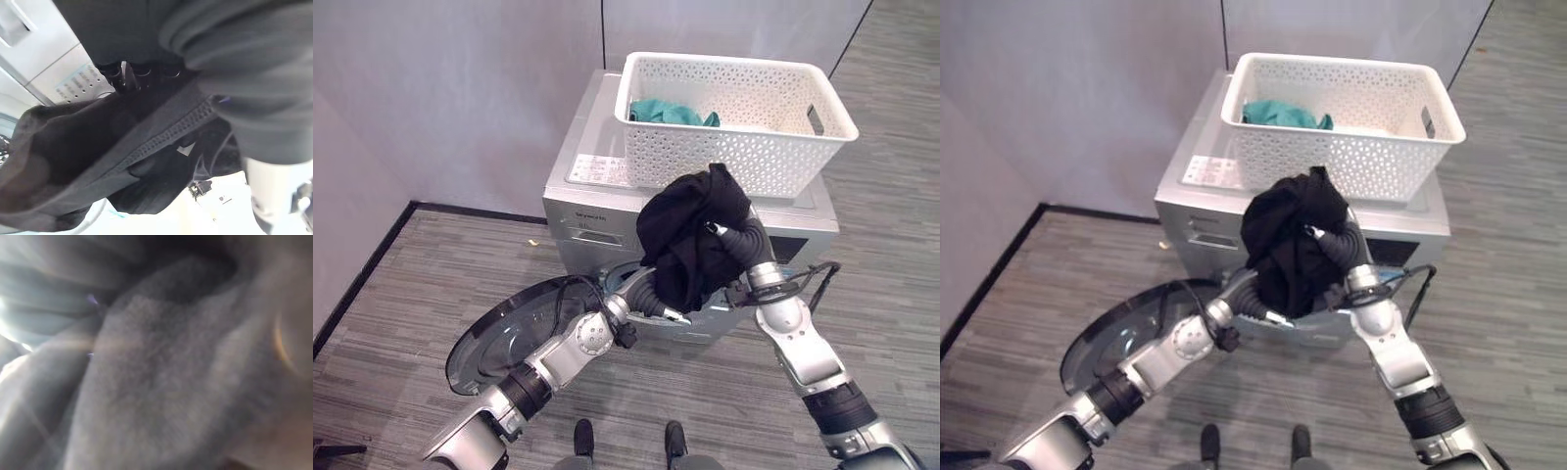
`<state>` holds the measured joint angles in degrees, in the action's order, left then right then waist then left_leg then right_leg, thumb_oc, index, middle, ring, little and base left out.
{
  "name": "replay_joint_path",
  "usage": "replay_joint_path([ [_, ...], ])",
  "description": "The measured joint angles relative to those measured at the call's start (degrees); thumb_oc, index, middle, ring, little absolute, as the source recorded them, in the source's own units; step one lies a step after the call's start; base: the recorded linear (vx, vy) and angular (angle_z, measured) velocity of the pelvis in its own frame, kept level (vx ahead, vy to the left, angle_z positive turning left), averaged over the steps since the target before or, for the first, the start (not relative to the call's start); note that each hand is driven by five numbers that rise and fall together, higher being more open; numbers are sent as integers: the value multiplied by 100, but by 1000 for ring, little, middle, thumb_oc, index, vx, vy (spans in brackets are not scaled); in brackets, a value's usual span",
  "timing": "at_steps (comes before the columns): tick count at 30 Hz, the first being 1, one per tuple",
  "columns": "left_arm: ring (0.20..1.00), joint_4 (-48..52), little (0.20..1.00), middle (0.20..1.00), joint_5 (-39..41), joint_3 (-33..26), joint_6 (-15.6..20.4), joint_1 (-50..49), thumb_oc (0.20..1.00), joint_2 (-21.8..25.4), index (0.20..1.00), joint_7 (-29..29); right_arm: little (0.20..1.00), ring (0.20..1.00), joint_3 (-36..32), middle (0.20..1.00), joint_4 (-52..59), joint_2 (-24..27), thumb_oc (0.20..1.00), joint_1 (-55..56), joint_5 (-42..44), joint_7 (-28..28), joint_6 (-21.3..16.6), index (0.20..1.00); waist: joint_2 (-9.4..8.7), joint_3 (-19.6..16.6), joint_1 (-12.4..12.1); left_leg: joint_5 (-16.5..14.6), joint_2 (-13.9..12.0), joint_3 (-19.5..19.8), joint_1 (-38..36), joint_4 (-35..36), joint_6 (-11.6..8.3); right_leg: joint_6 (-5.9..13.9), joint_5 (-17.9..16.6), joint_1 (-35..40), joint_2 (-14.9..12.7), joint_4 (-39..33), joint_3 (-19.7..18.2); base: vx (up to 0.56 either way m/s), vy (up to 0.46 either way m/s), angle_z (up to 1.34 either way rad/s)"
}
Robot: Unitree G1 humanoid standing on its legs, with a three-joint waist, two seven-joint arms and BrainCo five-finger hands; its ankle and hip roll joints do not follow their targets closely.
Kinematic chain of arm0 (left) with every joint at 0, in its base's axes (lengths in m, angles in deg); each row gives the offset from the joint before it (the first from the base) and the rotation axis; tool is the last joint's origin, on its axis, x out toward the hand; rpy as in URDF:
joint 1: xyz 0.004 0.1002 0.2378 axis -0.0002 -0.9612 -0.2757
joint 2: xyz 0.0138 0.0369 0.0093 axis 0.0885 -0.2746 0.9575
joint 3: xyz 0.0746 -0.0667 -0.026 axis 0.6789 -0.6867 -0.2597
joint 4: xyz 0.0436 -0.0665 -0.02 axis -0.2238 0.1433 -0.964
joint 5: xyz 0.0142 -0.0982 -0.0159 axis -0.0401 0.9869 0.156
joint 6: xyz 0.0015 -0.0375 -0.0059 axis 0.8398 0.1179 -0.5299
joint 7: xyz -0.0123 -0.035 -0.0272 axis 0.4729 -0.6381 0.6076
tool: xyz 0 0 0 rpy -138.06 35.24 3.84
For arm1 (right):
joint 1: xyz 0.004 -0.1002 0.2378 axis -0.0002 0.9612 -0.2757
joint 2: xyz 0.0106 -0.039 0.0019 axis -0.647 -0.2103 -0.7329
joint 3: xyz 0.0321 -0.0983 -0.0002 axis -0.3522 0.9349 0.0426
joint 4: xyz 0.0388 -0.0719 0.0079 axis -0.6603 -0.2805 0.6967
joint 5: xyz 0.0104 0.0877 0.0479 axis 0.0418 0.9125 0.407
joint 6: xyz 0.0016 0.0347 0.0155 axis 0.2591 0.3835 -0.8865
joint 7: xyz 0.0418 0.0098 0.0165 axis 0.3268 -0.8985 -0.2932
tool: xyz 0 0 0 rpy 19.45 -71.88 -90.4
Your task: Grab the laundry basket,head to the washer,open it,put in the laundry and shut it.
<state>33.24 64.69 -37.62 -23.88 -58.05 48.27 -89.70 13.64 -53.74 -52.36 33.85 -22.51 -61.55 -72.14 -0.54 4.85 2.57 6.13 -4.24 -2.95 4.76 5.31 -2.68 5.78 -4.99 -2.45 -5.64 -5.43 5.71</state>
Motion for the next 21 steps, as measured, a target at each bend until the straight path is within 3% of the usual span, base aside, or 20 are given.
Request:
replay_joint_path([
  [5, 1000, -21, 1000, 1000, 51, 38, -13, 0, 1000, -169, 1000, -84, 200, 200, 208, 200, -65, -114, 200, 31, 108, -15, 17, 200, -9, -108, -3, 6, -5, 87, -4, -1, -4, -17, 26, 49, 10, -2, 106, -4, -1, 10],
  [6, 661, -23, 661, 661, 52, 38, -25, -1, 661, -148, 661, -99, 200, 200, 234, 200, -93, -117, 200, 31, 147, -15, 17, 200, -13, -122, -6, 13, -6, 88, -1, -1, -13, -19, 30, 52, 12, 1, 108, 0, 0, 0],
  [7, 514, -27, 514, 514, 52, 38, -32, -2, 514, -146, 514, -105, 200, 200, 252, 200, -98, -117, 200, 31, 170, -15, 20, 200, -14, -128, -6, 17, -5, 88, -1, -1, -19, -19, 30, 53, 11, 7, 110, 0, 0, 0],
  [8, 200, -50, 200, 200, 52, 38, -33, -4, 200, -155, 200, -132, 200, 200, 281, 200, -98, -117, 200, 31, 216, -14, 20, 200, -13, -131, -6, 21, -3, 87, -4, -2, -25, -18, 30, 53, 8, 14, 115, 0, 0, 0],
  [21, 200, -253, 200, 200, 64, -28, -113, -300, 200, -188, 200, -379, 200, 200, 421, 200, -105, -141, 200, 184, 241, -9, 58, 200, -4, -139, -21, 25, -6, 91, -21, -2, -29, -19, 31, 71, 14, 8, 125, 0, 0, 0],
])
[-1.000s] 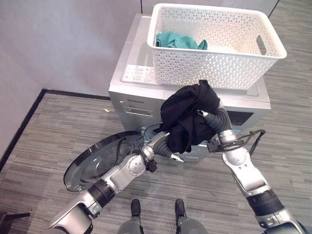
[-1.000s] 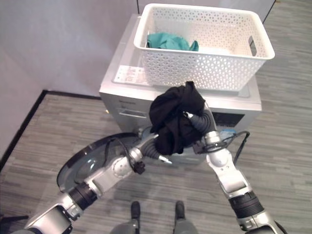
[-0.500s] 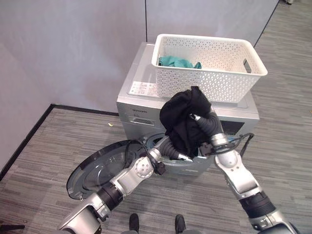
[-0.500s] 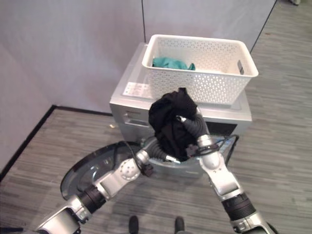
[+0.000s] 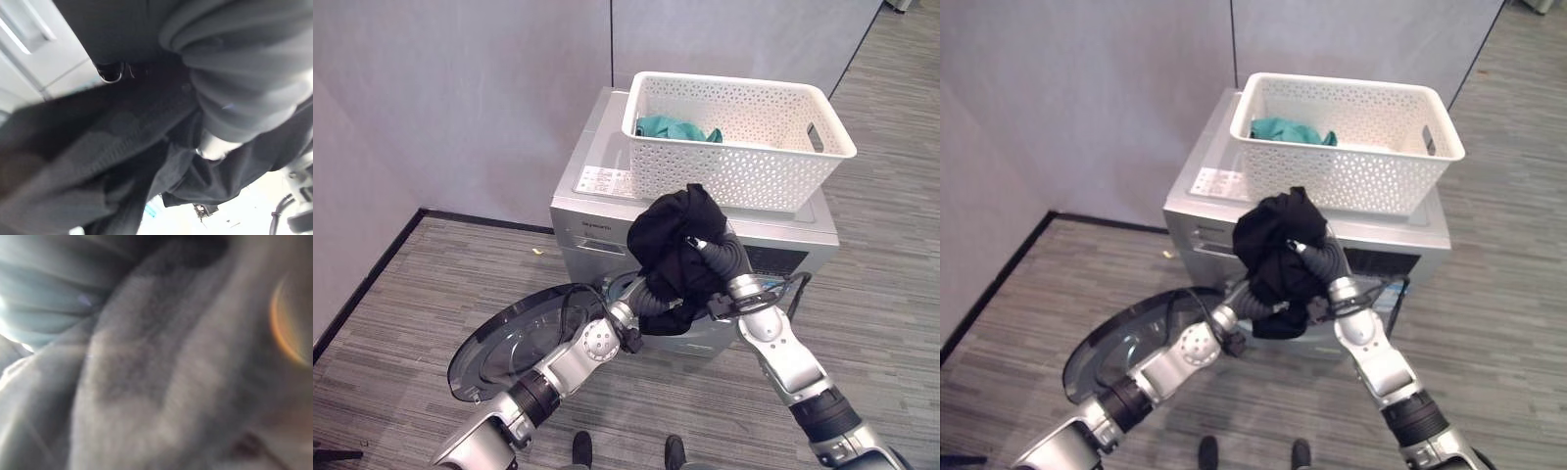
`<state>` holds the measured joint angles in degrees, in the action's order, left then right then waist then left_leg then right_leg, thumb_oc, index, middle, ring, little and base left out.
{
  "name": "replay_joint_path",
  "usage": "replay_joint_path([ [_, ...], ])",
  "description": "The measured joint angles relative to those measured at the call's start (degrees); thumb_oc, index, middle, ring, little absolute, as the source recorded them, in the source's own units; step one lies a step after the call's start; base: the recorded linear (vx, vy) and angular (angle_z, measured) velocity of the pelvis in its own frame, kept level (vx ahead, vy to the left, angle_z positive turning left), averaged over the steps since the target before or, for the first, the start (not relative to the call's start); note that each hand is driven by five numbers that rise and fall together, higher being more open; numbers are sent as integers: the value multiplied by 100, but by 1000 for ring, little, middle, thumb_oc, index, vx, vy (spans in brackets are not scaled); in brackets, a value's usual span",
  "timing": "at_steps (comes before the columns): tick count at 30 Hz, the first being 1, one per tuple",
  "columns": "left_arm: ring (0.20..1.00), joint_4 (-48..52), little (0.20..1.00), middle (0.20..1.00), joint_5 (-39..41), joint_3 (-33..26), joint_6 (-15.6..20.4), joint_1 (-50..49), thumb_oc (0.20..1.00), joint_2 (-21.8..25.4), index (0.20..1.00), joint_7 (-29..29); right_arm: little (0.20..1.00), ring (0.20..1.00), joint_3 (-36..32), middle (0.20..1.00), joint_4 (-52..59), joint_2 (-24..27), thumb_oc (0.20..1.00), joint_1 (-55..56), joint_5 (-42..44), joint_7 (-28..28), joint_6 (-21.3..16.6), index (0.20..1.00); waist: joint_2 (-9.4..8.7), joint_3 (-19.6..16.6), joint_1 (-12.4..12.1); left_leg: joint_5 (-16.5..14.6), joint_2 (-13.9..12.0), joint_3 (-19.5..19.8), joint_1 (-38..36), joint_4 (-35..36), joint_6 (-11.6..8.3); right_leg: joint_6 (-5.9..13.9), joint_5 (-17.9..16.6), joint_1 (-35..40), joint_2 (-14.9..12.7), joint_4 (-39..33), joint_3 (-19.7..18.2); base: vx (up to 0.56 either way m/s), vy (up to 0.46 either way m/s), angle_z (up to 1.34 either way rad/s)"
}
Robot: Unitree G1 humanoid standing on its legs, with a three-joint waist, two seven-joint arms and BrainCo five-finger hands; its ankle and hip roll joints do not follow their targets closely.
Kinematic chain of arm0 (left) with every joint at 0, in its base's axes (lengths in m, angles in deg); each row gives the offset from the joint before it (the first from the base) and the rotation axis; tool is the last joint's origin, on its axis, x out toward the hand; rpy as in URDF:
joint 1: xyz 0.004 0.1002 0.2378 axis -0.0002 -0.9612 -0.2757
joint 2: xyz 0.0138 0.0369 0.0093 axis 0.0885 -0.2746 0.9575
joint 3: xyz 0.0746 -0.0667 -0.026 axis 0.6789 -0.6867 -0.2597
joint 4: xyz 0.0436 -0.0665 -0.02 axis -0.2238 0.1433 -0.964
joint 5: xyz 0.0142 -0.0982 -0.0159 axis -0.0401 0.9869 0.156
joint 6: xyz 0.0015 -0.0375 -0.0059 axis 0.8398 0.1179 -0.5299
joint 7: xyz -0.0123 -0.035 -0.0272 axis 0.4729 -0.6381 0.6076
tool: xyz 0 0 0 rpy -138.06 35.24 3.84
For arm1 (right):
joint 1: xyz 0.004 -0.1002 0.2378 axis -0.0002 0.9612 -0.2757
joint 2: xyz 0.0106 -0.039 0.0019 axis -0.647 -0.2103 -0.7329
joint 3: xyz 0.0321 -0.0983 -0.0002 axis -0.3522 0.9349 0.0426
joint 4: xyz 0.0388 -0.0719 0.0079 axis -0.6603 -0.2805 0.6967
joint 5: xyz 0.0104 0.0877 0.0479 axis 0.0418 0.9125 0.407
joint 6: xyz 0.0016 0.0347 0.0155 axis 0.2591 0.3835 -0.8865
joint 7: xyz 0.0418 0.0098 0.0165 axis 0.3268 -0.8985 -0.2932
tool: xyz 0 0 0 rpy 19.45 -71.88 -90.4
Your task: Grab the laundry basket,head to the washer,open it,put in the laundry and shut it.
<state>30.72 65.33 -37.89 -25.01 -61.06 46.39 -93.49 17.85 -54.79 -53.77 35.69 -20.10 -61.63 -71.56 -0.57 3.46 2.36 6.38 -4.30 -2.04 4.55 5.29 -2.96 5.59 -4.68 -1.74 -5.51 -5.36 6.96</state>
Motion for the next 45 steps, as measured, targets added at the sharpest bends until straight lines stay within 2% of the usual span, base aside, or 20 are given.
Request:
replay_joint_path([
  [6, 200, -222, 200, 200, 40, -81, -32, -130, 200, -15, 200, -65, 200, 200, -4, 200, -2, 5, 200, 67, 43, 13, 12, 200, 28, -18, 2, -14, -7, -13, -8, 1, 13, 2, 17, -5, 1, -17, -8, 0, 0, 0],
  [7, 200, -226, 200, 200, 54, -103, -48, -183, 200, -27, 200, -70, 476, 476, -4, 476, -4, 5, 476, 90, 98, 15, 12, 476, 36, -23, 0, -16, -8, -13, -7, 1, 15, 2, 18, -5, 2, -18, -8, 0, 0, 0],
  [8, 200, -241, 200, 200, 137, -210, -53, -274, 200, -78, 200, -70, 595, 595, -10, 595, -6, 5, 595, 134, 165, 15, 12, 595, 44, -27, 1, -16, -9, -13, -7, 1, 15, 2, 19, -5, 3, -18, -8, 0, 0, 0],
  [9, 200, -264, 200, 200, 227, -275, -60, -340, 200, -82, 200, -77, 1000, 1000, -18, 1000, -10, 11, 1000, 193, 234, 16, 12, 1000, 46, -29, 2, -15, -9, -12, -7, 1, 13, 3, 21, -4, 3, -18, -8, 0, 0, 0],
  [13, 200, -377, 200, 200, 272, -372, -123, -665, 200, -63, 200, -46, 1000, 1000, -40, 1000, -229, 48, 1000, 581, 609, -64, 25, 1000, 51, -32, 0, -16, -11, -8, -2, 1, 13, 5, 34, -4, 4, -18, -1, 0, 0, 0],
  [19, 200, -401, 200, 200, 489, -923, -134, -1349, 200, 157, 200, 5, 1000, 1000, -596, 1000, -402, 187, 1000, 1587, 1121, -436, 27, 1000, 47, -32, -1, -12, -11, 11, 43, 1, 6, 15, 65, -19, 4, -20, 31, 0, -12, 3],
  [25, 200, -402, 200, 200, 485, -1359, -126, -1782, 200, 371, 200, 114, 1000, 1000, -1124, 1000, -772, 308, 1000, 2484, 1117, -946, 14, 1000, 10, -14, 29, -32, -19, -7, 43, 2, -7, 25, 83, -34, 6, -20, 36, 1, -2, -1],
  [30, 200, -404, 200, 200, 484, -1352, -126, -1811, 200, 410, 200, 139, 1000, 1000, -1132, 1000, -790, 309, 1000, 2509, 1093, -1045, 2, 1000, -42, 10, 89, -36, -23, -19, 43, 2, -7, 32, 80, -43, 9, -21, 2, -6, -5, -2],
  [31, 200, -463, 200, 200, 484, -1356, -116, -1815, 200, 420, 200, 146, 1000, 1000, -1137, 1000, -1007, 279, 1000, 2573, 1083, -1139, -122, 1000, -75, 9, 107, -39, -22, -36, 48, 1, -5, 29, 83, -88, 8, -20, -17, -28, -24, -5],
  [34, 200, -981, 200, 200, 485, -1282, -92, -1651, 200, 359, 200, 132, 1000, 1000, -1083, 1000, -1970, 252, 1000, 2497, 847, -1203, -182, 1000, -116, 6, 128, -74, -27, -186, 53, 2, -7, 16, 74, -157, 3, -20, -164, -7, -16, -27],
  [36, 200, -1065, 200, 200, 499, -1278, -93, -1664, 200, 268, 200, 131, 1000, 1000, -1067, 1000, -2091, 253, 1000, 2610, 725, -1184, -100, 1000, -112, 18, 229, -80, -23, -247, 65, 2, -4, 54, 34, -203, -6, -20, -205, -4, -22, -19],
  [37, 200, -1141, 200, 200, 697, -1246, -86, -1652, 200, 151, 200, 124, 1000, 1000, -960, 1000, -2258, 231, 1000, 2632, 635, -1173, -123, 1000, -138, 17, 315, -77, -27, -261, 53, 2, -4, 54, 35, -194, -4, -20, -207, -6, -15, -3],
  [40, 200, -1484, 200, 200, 1161, -1078, -62, -1492, 200, -215, 200, 132, 1000, 1000, -881, 1000, -2893, 29, 1000, 2557, 647, -1125, -146, 1000, -167, 12, 316, -78, -31, -279, 51, 2, -4, 48, 42, -191, 0, -20, -197, 0, 0, 0],
  [45, 200, -2152, 200, 200, 2162, -1025, -38, -1413, 200, -731, 200, 133, 1000, 1000, -990, 1000, -4190, -680, 1000, 2223, 1143, -851, -184, 1000, -179, 37, 317, -99, -70, -302, 69, 2, -28, 36, 61, -218, 42, -20, -213, -35, -22, -2],
])
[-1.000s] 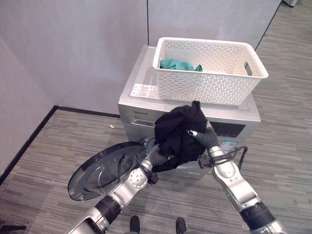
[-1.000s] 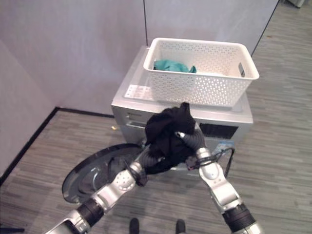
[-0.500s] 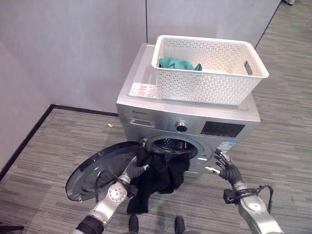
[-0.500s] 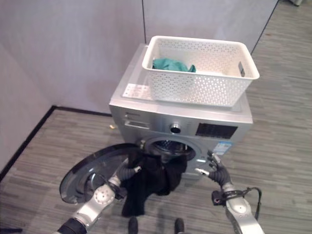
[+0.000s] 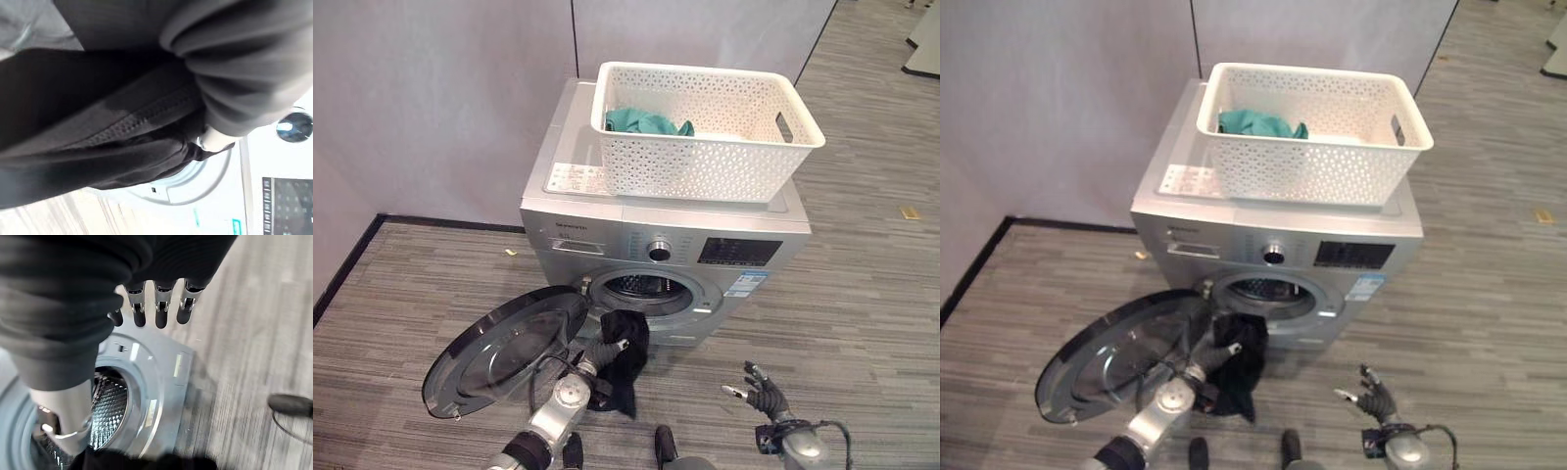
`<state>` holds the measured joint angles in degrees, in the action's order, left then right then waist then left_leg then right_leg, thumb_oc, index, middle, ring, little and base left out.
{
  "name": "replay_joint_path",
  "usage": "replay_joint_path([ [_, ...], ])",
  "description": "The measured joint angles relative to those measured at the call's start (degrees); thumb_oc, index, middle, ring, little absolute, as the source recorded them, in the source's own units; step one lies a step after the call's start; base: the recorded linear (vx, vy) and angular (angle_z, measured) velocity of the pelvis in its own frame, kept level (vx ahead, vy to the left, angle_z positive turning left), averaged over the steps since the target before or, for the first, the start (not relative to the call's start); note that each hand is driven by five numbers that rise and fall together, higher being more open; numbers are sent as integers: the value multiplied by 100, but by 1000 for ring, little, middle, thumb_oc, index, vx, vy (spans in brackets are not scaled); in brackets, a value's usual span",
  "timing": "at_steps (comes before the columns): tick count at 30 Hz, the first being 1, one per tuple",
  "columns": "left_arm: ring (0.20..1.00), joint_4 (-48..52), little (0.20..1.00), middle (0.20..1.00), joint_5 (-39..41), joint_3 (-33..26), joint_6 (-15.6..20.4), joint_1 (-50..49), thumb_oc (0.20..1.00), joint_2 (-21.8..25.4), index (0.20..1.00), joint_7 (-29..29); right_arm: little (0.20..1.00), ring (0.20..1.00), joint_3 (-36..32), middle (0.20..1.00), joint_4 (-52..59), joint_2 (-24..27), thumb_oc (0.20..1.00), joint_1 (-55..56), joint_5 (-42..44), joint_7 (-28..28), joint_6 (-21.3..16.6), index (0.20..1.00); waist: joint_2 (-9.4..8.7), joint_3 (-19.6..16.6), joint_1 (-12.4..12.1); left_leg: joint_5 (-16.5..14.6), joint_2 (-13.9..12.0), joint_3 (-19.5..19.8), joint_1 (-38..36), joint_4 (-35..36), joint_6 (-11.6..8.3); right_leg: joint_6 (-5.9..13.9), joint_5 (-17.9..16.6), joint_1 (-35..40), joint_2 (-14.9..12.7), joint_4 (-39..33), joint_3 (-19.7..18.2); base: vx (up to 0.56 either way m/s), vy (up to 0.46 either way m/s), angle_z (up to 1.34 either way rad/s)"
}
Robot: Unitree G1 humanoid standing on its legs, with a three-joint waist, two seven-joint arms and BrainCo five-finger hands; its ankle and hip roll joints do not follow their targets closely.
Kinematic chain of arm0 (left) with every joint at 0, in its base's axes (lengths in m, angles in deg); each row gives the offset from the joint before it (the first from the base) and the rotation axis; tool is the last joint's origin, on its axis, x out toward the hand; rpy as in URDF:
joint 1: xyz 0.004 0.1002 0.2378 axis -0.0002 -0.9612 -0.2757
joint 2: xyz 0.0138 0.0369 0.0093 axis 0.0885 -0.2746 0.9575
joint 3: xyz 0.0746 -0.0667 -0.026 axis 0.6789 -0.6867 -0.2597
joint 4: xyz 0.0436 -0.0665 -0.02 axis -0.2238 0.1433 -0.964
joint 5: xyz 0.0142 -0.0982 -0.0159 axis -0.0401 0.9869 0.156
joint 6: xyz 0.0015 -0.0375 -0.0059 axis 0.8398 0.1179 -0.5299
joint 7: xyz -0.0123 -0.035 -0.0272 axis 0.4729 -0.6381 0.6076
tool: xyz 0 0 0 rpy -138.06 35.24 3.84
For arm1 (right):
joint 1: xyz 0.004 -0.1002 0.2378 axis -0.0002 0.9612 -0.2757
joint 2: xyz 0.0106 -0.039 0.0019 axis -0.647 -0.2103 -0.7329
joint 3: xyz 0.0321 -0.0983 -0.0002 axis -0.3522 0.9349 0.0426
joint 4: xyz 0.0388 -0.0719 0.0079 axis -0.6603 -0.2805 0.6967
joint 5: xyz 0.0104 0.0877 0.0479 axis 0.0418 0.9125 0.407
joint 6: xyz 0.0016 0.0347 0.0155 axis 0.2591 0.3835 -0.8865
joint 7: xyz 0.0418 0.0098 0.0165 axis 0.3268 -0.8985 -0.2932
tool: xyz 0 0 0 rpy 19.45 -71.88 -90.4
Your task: Grab the laundry basket,head to the washer,open it,put in the laundry and shut it.
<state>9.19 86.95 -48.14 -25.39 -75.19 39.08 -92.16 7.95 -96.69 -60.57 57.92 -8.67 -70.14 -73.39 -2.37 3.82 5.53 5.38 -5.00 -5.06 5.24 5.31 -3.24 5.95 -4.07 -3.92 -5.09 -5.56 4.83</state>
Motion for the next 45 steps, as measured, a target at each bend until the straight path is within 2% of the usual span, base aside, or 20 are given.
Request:
replay_joint_path([
  [4, 200, -80, 200, 200, 577, 74, -26, 53, 200, -96, 200, -41, 1000, 1000, -25, 1000, -309, -119, 1000, 36, 532, 135, 51, 1000, 24, 62, 38, -2, -46, -14, 96, -1, -2, -18, -20, -112, 48, 1, -17, -33, -27, -3],
  [6, 200, -229, 200, 200, 946, 61, -18, 257, 200, -231, 200, -116, 1000, 1000, -316, 1000, -1073, -365, 1000, -171, 924, 221, -89, 1000, -21, 99, 63, 26, -78, -15, 189, -2, -45, -32, -24, -226, 79, 2, -16, -71, -37, -3],
  [7, 200, -418, 200, 200, 1228, 32, -12, 610, 200, -328, 200, -152, 1000, 1000, -356, 1000, -1840, -485, 1000, -541, 1174, 281, -13, 1000, -55, 143, 61, 37, -107, -23, 348, -2, -57, -61, -70, -377, 109, 4, -44, -97, -30, -7],
  [12, 200, -511, 200, 200, 2077, -104, 86, 1348, 200, -548, 200, -343, 1000, 1000, -241, 1000, -1869, -525, 1000, -688, 1910, 342, -50, 1000, -191, 601, 219, 124, -184, -36, 652, -5, -137, -123, -168, -714, 222, 54, -96, -82, -29, -8],
  [15, 200, -543, 200, 200, 2324, -121, 157, 1559, 200, -588, 200, -417, 1000, 1000, -189, 1000, -1863, -603, 1000, -776, 2038, 340, -45, 1000, -240, 794, 221, 144, -239, -48, 709, -4, -167, -184, -217, -782, 254, 55, -103, -26, -16, -4],
  [18, 200, -665, 200, 200, 2424, -241, 193, 1674, 200, -655, 200, -471, 1000, 1000, -15, 1000, -1863, -607, 1000, -855, 2249, 350, -101, 1000, -243, 833, 276, 141, -292, -57, 729, -11, -167, -182, -186, -851, 312, 102, -47, -62, -41, -1],
  [20, 200, -1050, 200, 200, 2606, -472, 243, 2284, 200, -778, 200, -616, 1000, 1000, 240, 1000, -1950, -644, 1000, -1185, 2436, 344, -141, 1000, -283, 911, 287, 171, -316, -45, 996, -14, -205, -204, -175, -1124, 320, 196, -9, -54, -33, -1],
  [22, 200, -1203, 200, 200, 2672, -594, 353, 2647, 200, -730, 200, -724, 1000, 1000, 441, 1000, -1696, -809, 1000, -1377, 2651, 382, -193, 1000, -391, 1086, 363, 208, -368, -138, 1008, -12, -232, -237, -216, -1235, 380, 231, -122, -119, -79, -27],
  [25, 200, -1555, 200, 200, 3002, -1246, 522, 3472, 200, -760, 200, -902, 1000, 1000, 1025, 1000, -1055, -916, 1000, -1575, 2896, 425, -336, 1000, -571, 1173, 427, 200, -452, -411, 1357, -11, -254, -227, -198, -1829, 463, 428, -384, -55, -51, -46],
  [29, 200, -1552, 200, 200, 3289, -1396, 658, 3745, 200, -732, 200, -1046, 1000, 1000, 1188, 1000, -902, -949, 1000, -1739, 3113, 458, -436, 1000, -723, 1352, 549, 247, -533, -493, 1482, -12, -293, -326, -307, -2015, 576, 430, -437, -17, -10, -19],
  [33, 200, -1546, 200, 200, 3511, -1534, 779, 3907, 200, -824, 200, -1126, 1000, 1000, 1133, 1000, -790, -903, 1000, -1870, 3159, 467, -551, 1000, -735, 1524, 588, 246, -587, -458, 1532, -29, -294, -323, -300, -2038, 617, 434, -309, -12, -17, 2],
  [38, 200, -1583, 200, 200, 3736, -1515, 837, 4006, 200, -861, 200, -1222, 1000, 1000, 1113, 1000, -824, -908, 1000, -1963, 3285, 477, -596, 1000, -725, 1553, 622, 225, -558, -344, 1715, -193, -314, -315, -204, -2129, 611, 532, -218, -25, -37, 11],
  [41, 200, -1667, 200, 200, 3957, -1659, 915, 4405, 200, -823, 200, -1261, 1000, 1000, 1109, 1000, -880, -913, 1000, -2163, 3496, 578, -610, 1000, -708, 1570, 630, 197, -532, -150, 2312, -512, -285, -352, -62, -2717, 530, 981, -103, -32, -25, 21],
  [45, 200, -1664, 200, 200, 3959, -1680, 962, 4384, 200, -792, 200, -1270, 1000, 1000, 1106, 1000, -877, -912, 1000, -2201, 3567, 583, -667, 1000, -708, 1571, 620, 198, -512, -158, 2304, -487, -285, -346, -52, -2769, 516, 1077, -109, 0, 0, 1],
])
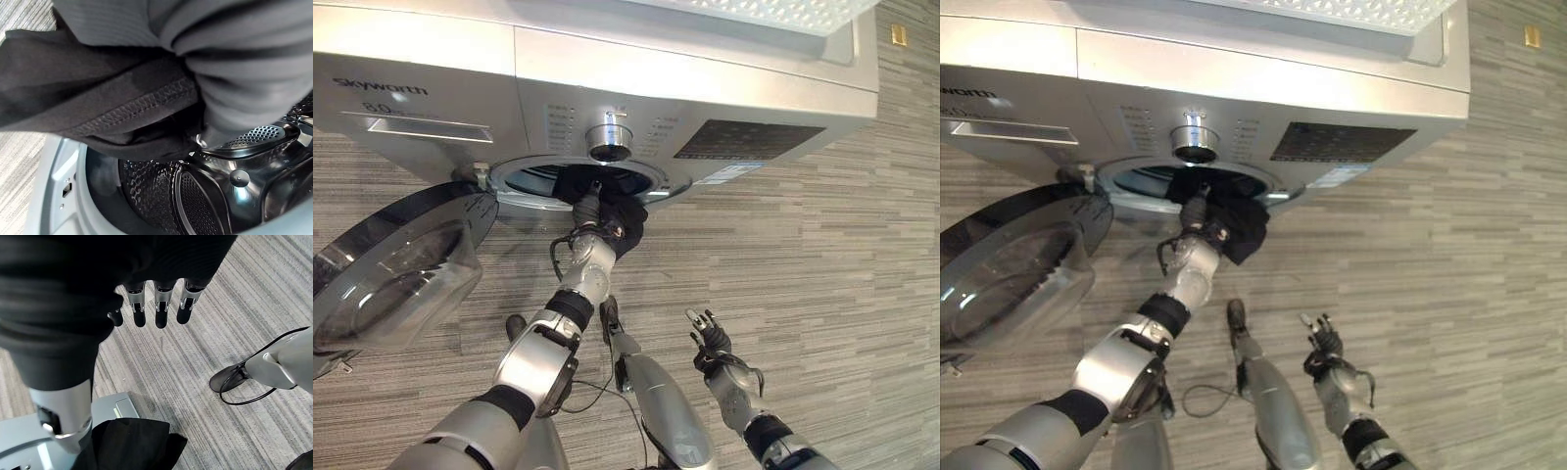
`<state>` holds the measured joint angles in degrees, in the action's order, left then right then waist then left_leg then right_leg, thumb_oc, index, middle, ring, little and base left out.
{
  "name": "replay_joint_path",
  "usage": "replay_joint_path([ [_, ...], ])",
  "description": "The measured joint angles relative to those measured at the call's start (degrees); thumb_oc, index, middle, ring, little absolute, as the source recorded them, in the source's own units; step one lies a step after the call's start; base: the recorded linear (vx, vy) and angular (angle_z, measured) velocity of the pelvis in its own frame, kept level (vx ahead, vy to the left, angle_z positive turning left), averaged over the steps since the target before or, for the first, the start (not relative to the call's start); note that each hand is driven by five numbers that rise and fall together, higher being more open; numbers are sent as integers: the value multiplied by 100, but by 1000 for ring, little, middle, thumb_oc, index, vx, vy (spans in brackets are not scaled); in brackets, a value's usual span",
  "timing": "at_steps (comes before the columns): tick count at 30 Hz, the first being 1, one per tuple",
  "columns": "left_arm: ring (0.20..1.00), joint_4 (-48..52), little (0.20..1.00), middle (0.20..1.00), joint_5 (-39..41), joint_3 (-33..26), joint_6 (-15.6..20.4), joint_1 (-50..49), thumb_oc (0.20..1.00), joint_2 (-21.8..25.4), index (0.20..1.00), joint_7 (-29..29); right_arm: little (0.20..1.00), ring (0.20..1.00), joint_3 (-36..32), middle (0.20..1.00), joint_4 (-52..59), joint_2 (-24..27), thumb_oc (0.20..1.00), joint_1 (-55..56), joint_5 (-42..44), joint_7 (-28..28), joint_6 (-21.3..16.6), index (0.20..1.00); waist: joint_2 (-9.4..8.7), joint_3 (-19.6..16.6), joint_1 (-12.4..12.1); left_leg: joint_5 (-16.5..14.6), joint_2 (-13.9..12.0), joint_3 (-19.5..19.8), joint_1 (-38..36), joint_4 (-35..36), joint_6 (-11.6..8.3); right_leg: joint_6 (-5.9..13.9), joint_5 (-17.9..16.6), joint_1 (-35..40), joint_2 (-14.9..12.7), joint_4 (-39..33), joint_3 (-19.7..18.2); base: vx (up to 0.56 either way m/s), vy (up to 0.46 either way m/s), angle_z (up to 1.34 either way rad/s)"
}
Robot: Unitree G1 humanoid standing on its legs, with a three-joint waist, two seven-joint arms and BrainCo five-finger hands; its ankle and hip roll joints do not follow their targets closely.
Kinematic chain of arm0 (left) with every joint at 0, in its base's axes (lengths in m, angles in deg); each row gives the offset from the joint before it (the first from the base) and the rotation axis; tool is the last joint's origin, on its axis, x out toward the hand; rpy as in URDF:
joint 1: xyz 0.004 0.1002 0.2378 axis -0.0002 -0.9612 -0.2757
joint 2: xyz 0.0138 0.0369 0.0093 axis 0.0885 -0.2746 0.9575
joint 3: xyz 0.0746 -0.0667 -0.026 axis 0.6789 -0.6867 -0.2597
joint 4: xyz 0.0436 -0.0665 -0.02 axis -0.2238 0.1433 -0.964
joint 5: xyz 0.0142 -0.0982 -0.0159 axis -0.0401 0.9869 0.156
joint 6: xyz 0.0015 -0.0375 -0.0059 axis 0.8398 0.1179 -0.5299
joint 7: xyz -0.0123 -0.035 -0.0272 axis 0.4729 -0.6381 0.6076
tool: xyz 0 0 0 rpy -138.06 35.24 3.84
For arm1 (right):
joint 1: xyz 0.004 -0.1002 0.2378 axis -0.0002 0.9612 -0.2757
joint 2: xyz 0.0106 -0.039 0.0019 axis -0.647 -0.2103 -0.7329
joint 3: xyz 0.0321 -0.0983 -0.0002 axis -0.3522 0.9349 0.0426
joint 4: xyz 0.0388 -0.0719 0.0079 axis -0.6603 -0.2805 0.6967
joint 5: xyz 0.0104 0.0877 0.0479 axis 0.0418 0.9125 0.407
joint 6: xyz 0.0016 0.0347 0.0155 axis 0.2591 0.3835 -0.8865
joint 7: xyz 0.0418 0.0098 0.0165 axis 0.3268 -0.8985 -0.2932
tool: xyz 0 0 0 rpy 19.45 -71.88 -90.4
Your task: Grab the laundry basket,head to the washer,open it,put in the laundry and shut it.
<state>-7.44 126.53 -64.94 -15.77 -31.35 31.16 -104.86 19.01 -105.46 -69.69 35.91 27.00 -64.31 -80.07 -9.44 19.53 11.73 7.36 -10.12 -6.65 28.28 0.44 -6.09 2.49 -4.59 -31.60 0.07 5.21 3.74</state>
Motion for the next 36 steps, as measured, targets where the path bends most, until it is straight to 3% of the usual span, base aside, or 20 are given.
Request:
replay_joint_path([
  [10, 200, -1, 200, 200, 1, -8, 2, 5, 200, 1, 200, -1, 1000, 1000, 1, 1000, 3, 0, 1000, 2, 5, 0, -31, 1000, 0, 0, 2, 5, 28, -1, -10, -33, 3, 9, 5, -39, -15, 108, -19, -15, 0, 0],
  [13, 200, -135, 200, 200, 201, -261, 8, 389, 200, 156, 200, -14, 1000, 1000, 4, 1000, 322, 36, 1000, -4, 71, 1, -59, 1000, 8, -11, 39, -72, 64, 8, 366, -359, 70, 16, 186, -508, -82, 617, -48, -22, -53, 5],
  [17, 200, -570, 200, 200, 711, -997, 28, 1653, 200, 990, 200, -140, 1000, 1000, 208, 1000, 1851, 320, 1000, 34, 214, 18, -125, 1000, -9, -60, 274, -263, 65, 139, 1533, -1080, 70, -68, 506, -1763, -199, 1608, -46, 61, -99, 12],
  [19, 200, -360, 200, 200, 1307, -1402, 285, 2197, 200, 1434, 200, -260, 1000, 1000, 218, 1000, 2494, 507, 1000, 20, 169, 5, -301, 1000, -24, -92, 360, -234, 4, 124, 1973, -1138, 28, -58, 463, -2220, -118, 1625, -123, 58, -82, -10],
  [21, 200, -142, 200, 200, 1581, -1343, 739, 2358, 200, 1464, 200, -249, 1000, 1000, 108, 1000, 2626, 657, 1000, -7, 22, 10, -377, 1000, -39, -144, 354, -171, -38, 128, 2352, -1146, -5, -110, 311, -2560, -52, 1534, -116, 42, -103, -16],
  [22, 200, -142, 200, 200, 1628, -1352, 797, 2358, 200, 1468, 200, -256, 1000, 1000, 63, 1000, 2567, 657, 1000, -12, 15, 33, -381, 1000, -43, -142, 374, -147, -61, 137, 2410, -1150, -38, -155, 243, -2613, -28, 1528, -111, 81, -227, -9],
  [24, 200, -100, 200, 200, 1808, -1308, 828, 2309, 200, 1374, 200, -293, 1000, 1000, 53, 1000, 2463, 669, 1000, 12, 3, 94, -380, 1000, -43, -128, 441, -152, -92, 143, 2463, -1152, -70, -172, 286, -2666, -1, 1507, -82, 65, -177, 14],
  [25, 200, 1970, 200, 200, 1855, -683, 1359, 1576, 200, 565, 200, -313, 1000, 1000, -372, 1000, 2835, 857, 1000, 650, -21, 109, -525, 1000, 281, -57, 313, -18, -6, 306, 2733, -952, -57, -124, 434, -2911, -58, 1587, 102, 20, -74, 44],
  [26, 200, 2570, 200, 200, 1703, -498, 1455, 1391, 200, 179, 200, -191, 1000, 1000, -554, 1000, 2772, 885, 1000, 690, 1, 154, -505, 1000, 325, 5, 293, 36, 20, 368, 2790, -914, -85, -154, 446, -2967, -126, 1664, 168, -4, -92, 45],
  [27, 200, 2747, 200, 200, 1691, -286, 1467, 1105, 200, -280, 200, -136, 1000, 1000, -541, 1000, 2712, 846, 1000, 673, 10, 220, -451, 1000, 265, 46, 265, 64, 37, 334, 2795, -840, -74, -153, 447, -3052, -145, 1708, 152, -11, -84, 13],
  [29, 200, 2128, 200, 200, 1782, -385, 1431, 870, 200, -824, 200, -146, 1000, 1000, -271, 1000, 2974, 859, 1000, 664, 9, 218, -474, 1000, 259, 49, 352, 56, 33, 300, 2732, -817, -66, -94, 490, -3040, -183, 1720, 109, -6, -64, -4],
  [32, 200, 1755, 200, 200, 2029, -631, 1365, 953, 200, -765, 200, -152, 1000, 1000, 29, 1000, 3080, 872, 1000, 522, -4, 110, -484, 1000, 260, 50, 498, 26, 40, 285, 2715, -788, -68, -114, 520, -3050, -195, 1724, 106, 0, -10, -1],
  [36, 200, 1755, 200, 200, 2030, -667, 1483, 1137, 200, -682, 200, -144, 1000, 1000, -11, 1000, 2981, 981, 1000, 514, 18, 132, -485, 1000, 262, 49, 406, 37, 53, 315, 2740, -771, -78, -114, 541, -3054, -215, 1747, 157, -11, -27, 6],
])
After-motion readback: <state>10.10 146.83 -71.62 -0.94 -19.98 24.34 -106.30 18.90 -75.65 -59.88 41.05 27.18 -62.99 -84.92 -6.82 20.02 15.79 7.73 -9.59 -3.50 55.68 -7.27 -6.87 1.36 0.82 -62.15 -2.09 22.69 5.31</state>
